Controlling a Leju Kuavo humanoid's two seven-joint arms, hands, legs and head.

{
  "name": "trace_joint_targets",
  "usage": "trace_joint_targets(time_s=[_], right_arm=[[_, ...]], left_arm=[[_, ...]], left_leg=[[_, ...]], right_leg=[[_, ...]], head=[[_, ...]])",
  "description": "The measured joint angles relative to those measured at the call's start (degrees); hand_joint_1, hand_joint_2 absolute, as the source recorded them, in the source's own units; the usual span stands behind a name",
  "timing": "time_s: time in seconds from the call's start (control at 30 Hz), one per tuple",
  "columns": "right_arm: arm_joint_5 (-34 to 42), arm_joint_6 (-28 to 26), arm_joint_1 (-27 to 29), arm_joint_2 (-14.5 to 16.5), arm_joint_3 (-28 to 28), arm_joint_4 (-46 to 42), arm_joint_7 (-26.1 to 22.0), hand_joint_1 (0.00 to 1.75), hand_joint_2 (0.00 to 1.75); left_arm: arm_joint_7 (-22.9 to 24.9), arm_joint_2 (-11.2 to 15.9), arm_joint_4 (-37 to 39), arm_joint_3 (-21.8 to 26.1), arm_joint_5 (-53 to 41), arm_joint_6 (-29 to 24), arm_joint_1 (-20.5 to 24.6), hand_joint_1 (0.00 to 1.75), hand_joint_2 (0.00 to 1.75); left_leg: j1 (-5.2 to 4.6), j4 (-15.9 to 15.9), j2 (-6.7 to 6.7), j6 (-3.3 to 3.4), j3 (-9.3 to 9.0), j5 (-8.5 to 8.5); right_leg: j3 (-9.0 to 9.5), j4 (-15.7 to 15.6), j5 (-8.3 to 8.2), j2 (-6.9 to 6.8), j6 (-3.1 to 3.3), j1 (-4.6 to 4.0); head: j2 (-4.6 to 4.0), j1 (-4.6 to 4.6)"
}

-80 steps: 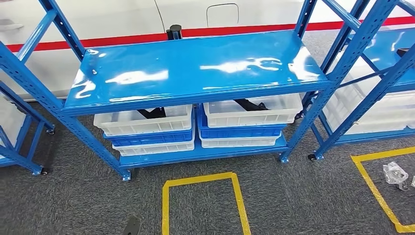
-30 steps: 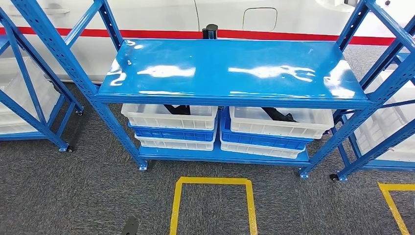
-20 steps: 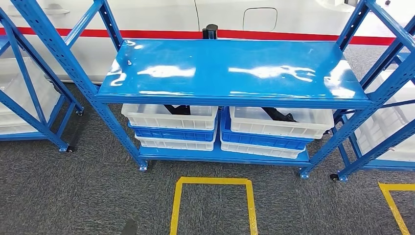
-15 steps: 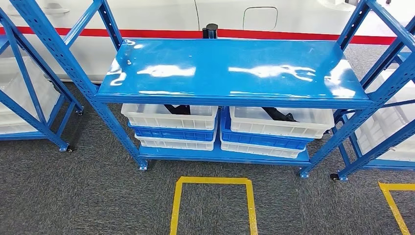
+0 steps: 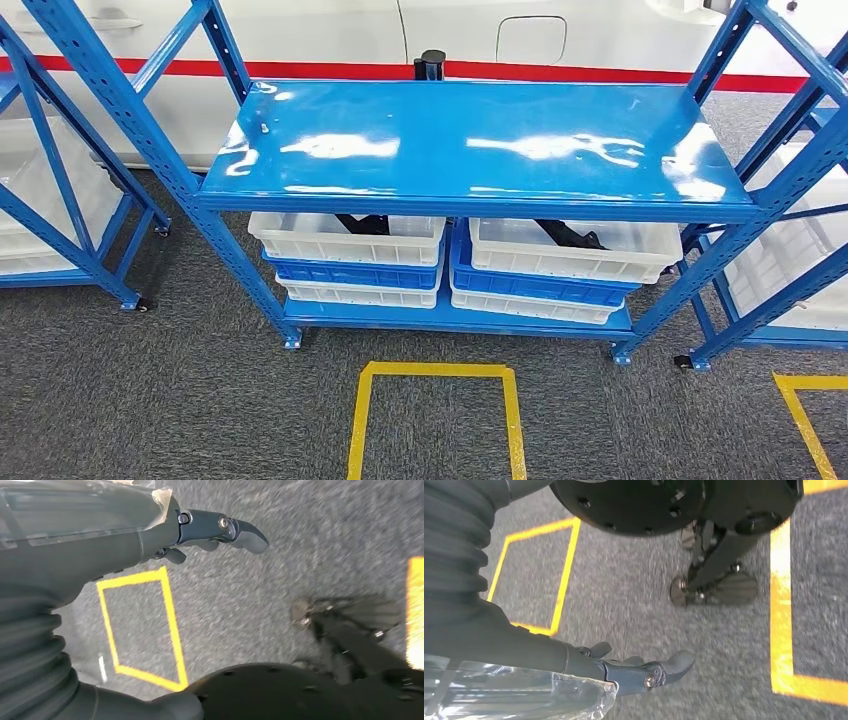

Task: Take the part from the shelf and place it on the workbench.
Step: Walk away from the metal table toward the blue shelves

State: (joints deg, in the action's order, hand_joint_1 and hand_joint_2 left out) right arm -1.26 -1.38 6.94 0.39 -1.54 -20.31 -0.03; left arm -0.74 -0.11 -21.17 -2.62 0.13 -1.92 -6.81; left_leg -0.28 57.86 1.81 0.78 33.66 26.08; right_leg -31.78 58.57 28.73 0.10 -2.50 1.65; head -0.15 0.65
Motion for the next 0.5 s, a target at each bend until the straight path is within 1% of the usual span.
trace_joint_targets(time_s=[0.03,0.17,0.3,0.5], right_arm=[[0.5,0.5,0.2,0.0,0.0,-0.2,0.0,0.0,1.75],[1.1,1.2,0.7,-0.1,0.1,-0.8,0.0,0.0,0.0],[1.1,1.3,0.8,-0.1,0.1,-1.1,0.0,0.0,1.75],[1.1,1.3,0.9,-0.1,0.1,-1.3,0.0,0.0,1.75]], left_arm=[[0.2,0.1,-0.1,0.3,0.0,0.7,-0.3,0.0,1.75],[0.5,0.2,-0.5,1.1,0.0,1.5,-1.0,0.0,0.0],[0.5,0.3,-0.6,1.5,-0.1,1.6,-1.2,0.0,0.0],[0.5,0.3,-0.9,1.8,-0.1,1.6,-1.2,0.0,0.0]], left_leg=[[-0.01,0.0,0.0,0.0,-0.01,0.0],[-0.02,0.0,0.0,0.01,-0.05,0.0],[-0.02,0.0,0.0,0.01,-0.03,0.0],[-0.02,0.0,0.0,0.01,-0.03,0.0]], right_leg=[[0.0,0.0,0.0,0.0,0.0,0.0],[0.0,0.0,0.0,0.0,0.0,0.0],[0.01,0.0,0.0,0.0,0.0,0.0],[0.02,0.0,0.0,0.0,0.0,0.0]], head=[[0.0,0.0],[0.0,0.01],[0.0,0.01],[0.0,0.01]])
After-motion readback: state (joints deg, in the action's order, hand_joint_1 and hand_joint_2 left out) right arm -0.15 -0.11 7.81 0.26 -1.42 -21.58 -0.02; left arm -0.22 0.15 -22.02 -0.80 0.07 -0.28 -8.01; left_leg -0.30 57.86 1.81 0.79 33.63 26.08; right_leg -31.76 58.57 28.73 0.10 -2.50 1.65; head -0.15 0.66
